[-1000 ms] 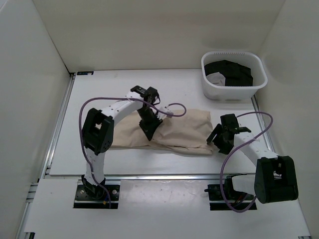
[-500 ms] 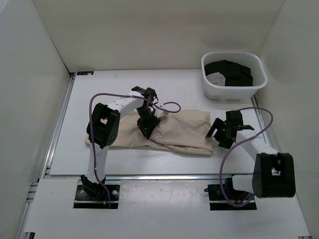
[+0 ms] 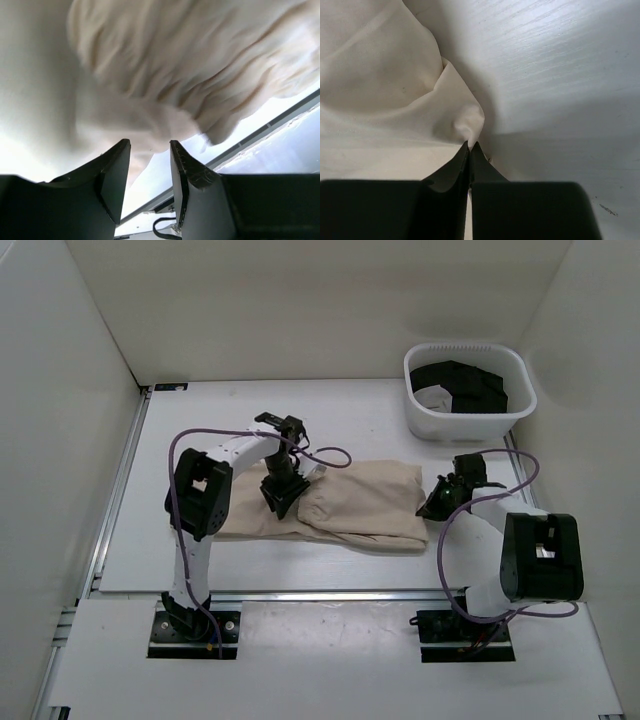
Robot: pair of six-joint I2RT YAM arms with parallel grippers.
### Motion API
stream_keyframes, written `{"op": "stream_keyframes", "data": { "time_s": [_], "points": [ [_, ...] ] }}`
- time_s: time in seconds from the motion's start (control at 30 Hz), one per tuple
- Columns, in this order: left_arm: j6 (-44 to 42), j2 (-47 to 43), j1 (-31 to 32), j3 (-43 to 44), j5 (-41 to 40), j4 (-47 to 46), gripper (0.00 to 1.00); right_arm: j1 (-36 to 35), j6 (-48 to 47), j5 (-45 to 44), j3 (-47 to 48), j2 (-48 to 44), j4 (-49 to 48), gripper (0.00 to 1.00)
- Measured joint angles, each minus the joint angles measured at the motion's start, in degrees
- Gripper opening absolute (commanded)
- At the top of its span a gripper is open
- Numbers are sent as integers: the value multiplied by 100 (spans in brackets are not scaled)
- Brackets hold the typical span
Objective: Fold and stack the trousers
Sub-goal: Fold the trousers
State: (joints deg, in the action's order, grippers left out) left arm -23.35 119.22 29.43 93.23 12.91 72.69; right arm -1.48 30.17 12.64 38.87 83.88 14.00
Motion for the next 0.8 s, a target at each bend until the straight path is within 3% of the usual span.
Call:
{"op": "stream_keyframes", "data": {
  "time_s": [0.23,0.53,0.67,0.8],
  "points": [
    [-15,-68,-345,0,-7,149,52,455,-286,90,503,-208,918,0],
    [166,-704,-1211,-680,-765,-136,54,1281,-1088,-684,2741,-837,3285,0],
    [361,-584,-1215,-769,-957,-319,54,1023,-1231,-1325,4188,-811,4266,0],
    [485,-306,-1051,-656,-925,-485,54,-334,-1163,-2079,5600,-608,4843,0]
  ]
}}
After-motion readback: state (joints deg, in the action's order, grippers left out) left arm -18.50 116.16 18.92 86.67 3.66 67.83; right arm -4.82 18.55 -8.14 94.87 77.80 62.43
